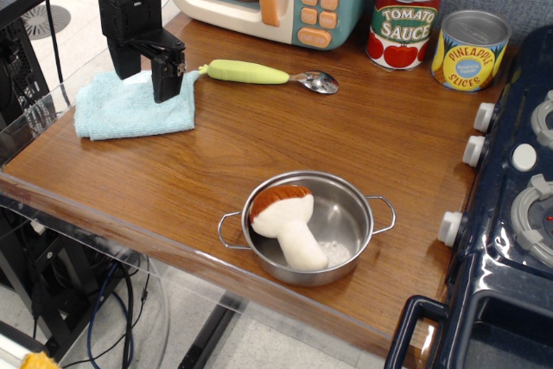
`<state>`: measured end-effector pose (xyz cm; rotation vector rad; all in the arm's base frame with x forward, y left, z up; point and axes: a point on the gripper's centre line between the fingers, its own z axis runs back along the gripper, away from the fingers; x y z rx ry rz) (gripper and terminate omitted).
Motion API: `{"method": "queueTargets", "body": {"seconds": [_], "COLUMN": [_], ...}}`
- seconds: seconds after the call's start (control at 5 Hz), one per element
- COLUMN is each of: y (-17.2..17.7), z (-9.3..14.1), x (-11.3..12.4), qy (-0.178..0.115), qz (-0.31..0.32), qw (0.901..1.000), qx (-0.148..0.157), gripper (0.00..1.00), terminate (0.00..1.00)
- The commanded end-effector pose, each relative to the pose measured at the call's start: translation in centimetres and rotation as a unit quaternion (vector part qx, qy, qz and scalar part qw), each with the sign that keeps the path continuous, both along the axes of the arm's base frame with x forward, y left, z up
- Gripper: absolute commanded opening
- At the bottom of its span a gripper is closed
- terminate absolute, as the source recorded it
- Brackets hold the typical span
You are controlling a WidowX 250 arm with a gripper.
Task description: Move the blue cloth to the back right corner
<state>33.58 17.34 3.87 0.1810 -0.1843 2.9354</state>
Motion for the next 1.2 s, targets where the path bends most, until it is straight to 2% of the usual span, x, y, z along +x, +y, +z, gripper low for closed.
{"method": "queueTargets", "body": {"seconds": [0.0, 0.2, 0.4, 1.0], "y": [1.7, 1.0, -1.0, -8.2], "z": [0.3, -0.2, -0.8, -1.9], "x": [-0.8, -1.8, -2.3, -4.2], "qy": [0.009, 0.018, 0.007, 0.016], "qz": [0.024, 0.021, 0.014, -0.066], "qw": [0.999, 0.9992, 0.9999, 0.9971], "qx": [0.036, 0.028, 0.004, -0.036], "gripper": [1.0, 1.0, 1.0, 1.0], "terminate": [0.0, 0.0, 0.0, 0.0]}}
